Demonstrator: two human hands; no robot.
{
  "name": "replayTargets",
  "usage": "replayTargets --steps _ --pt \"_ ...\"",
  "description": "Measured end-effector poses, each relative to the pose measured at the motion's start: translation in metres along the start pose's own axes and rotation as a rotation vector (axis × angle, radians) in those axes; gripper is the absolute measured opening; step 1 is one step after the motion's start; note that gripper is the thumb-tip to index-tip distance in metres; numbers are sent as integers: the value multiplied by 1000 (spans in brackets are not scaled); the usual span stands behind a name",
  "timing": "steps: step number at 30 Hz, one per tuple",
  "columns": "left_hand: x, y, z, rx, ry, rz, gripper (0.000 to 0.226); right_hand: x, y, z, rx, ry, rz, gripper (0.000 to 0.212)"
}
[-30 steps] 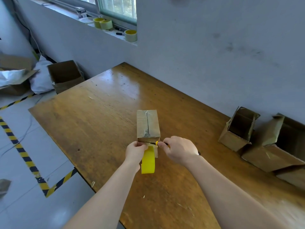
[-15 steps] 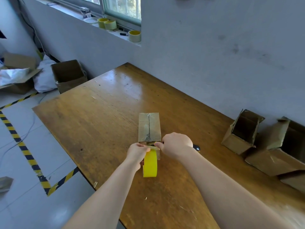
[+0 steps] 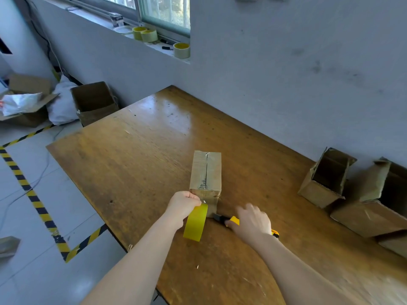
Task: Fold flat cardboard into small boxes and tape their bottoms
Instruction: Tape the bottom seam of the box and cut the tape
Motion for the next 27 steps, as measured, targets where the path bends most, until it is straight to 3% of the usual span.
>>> replayTargets --steps 3,5,8,19,21,27 --pt "2 0 -2 -42 29 -9 3 -22 -15 -23 344 -141 -119 54" --pt "3 0 -4 -51 55 -43 3 -41 -27 -37 439 -165 -256 56" --pt "2 -4 -6 -71 98 -72 16 -60 -41 -46 362 -117 -352 61" --pt "6 -5 -4 -155 -69 -62 19 -70 -66 -38 391 22 -315 40" --pt "5 -4 -4 -143 -156 12 12 -69 -67 -38 374 -43 -319 40" --pt "-6 2 -15 196 -815 495 17 -64 -67 -35 333 -189 -313 49"
Point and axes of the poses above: each hand's wrist, its own y-axis away from the middle knuckle, its own z-axis out of the palm, x = y × z, the point moved 1 cm from there along -y, towards the middle knuckle, and after that the axes turned 8 degrees about -z, right-handed, at the moved point
